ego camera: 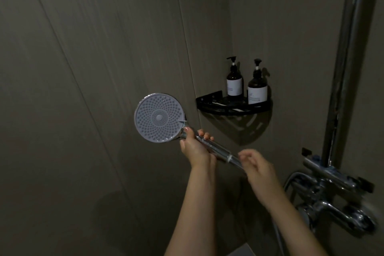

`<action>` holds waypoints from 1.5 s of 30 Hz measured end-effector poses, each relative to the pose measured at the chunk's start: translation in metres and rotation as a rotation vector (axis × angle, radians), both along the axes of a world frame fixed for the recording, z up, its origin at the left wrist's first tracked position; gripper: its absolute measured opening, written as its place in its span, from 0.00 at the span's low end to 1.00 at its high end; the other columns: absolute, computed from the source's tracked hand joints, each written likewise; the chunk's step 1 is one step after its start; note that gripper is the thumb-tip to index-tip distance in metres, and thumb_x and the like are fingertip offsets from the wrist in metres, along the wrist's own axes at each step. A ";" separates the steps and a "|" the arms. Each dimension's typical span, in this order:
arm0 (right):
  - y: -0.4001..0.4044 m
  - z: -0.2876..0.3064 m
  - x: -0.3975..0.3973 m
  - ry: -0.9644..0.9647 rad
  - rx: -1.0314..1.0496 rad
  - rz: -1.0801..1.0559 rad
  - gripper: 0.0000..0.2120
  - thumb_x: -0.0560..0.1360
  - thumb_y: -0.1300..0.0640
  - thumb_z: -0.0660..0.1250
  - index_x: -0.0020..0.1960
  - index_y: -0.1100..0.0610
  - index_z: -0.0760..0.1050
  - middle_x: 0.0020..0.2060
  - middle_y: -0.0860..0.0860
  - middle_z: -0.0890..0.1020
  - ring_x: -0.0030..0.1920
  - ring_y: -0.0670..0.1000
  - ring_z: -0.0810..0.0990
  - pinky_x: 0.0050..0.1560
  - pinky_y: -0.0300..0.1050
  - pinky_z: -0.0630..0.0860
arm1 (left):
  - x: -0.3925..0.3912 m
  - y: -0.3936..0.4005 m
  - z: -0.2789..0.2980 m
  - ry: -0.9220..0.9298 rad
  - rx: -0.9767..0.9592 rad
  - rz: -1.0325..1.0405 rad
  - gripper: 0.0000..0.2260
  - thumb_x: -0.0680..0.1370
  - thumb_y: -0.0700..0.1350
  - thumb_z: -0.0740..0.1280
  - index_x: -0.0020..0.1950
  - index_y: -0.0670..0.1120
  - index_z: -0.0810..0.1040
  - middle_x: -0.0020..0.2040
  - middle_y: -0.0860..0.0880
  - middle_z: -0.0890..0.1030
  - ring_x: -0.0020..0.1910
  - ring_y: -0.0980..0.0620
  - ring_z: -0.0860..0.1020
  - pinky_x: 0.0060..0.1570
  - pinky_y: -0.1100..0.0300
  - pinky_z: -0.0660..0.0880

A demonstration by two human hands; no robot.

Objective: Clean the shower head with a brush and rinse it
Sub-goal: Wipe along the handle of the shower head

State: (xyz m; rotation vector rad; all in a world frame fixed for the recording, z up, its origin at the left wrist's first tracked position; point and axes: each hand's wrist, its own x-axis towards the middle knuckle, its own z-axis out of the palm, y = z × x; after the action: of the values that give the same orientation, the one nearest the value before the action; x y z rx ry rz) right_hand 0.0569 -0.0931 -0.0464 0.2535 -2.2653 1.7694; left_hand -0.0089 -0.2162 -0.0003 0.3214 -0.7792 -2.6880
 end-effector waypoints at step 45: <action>-0.011 0.007 0.002 -0.158 0.034 0.000 0.16 0.80 0.52 0.55 0.38 0.54 0.75 0.39 0.57 0.81 0.44 0.56 0.81 0.43 0.48 0.76 | 0.007 -0.004 -0.004 -0.042 -0.001 0.055 0.09 0.80 0.48 0.59 0.54 0.44 0.66 0.30 0.49 0.70 0.21 0.56 0.69 0.22 0.67 0.68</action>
State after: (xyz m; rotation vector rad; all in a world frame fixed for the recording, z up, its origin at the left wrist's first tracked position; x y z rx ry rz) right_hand 0.0594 -0.1042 -0.0392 0.1241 -2.4055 1.8108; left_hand -0.0018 -0.2200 -0.0042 0.3948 -0.7722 -2.6377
